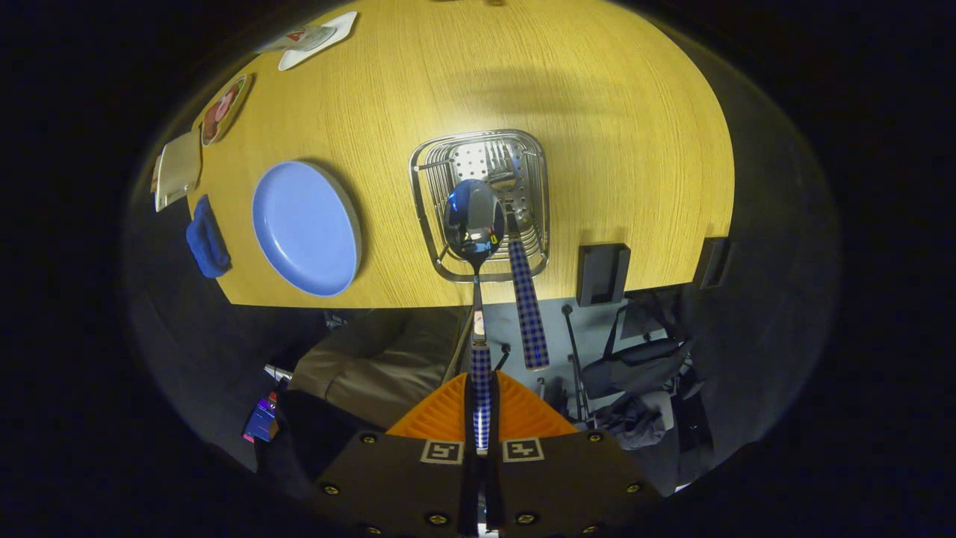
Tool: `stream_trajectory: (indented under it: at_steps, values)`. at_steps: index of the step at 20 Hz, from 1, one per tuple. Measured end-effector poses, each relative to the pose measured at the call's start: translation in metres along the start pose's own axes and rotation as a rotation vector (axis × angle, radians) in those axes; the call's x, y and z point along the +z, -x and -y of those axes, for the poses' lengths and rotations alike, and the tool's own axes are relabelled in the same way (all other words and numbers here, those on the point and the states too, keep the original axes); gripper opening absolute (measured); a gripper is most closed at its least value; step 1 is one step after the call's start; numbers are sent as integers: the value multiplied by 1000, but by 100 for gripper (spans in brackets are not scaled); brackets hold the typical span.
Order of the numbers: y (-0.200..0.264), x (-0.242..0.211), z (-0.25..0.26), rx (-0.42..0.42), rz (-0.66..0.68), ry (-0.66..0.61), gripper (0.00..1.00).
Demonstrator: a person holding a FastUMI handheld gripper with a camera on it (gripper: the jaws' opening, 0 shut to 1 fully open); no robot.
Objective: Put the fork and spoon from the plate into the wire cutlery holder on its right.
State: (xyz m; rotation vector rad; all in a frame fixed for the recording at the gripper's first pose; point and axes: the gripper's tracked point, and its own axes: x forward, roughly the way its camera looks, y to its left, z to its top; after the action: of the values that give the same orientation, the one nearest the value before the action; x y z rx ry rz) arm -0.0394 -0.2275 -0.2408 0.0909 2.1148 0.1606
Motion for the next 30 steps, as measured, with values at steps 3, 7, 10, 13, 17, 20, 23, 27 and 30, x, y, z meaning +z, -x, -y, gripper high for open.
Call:
stream_trajectory:
  at_steps: [3, 7, 10, 13, 17, 20, 23, 27, 30]
  values:
    - [0, 8, -2, 6, -31, -7, 5]
    - [-2, 20, -3, 1, -74, -2, 5]
    - [-5, 23, 2, -13, -112, 4, 5]
    - [-3, 31, 1, -24, -132, 9, 5]
    - [2, 33, 3, -44, -168, 31, 5]
    - [3, 34, 3, -45, -184, 39, 6]
    - [2, 33, 2, -45, -186, 44, 9]
    - [10, 36, 4, -48, -167, 58, 11]
    - [13, 37, 3, -46, -142, 60, 11]
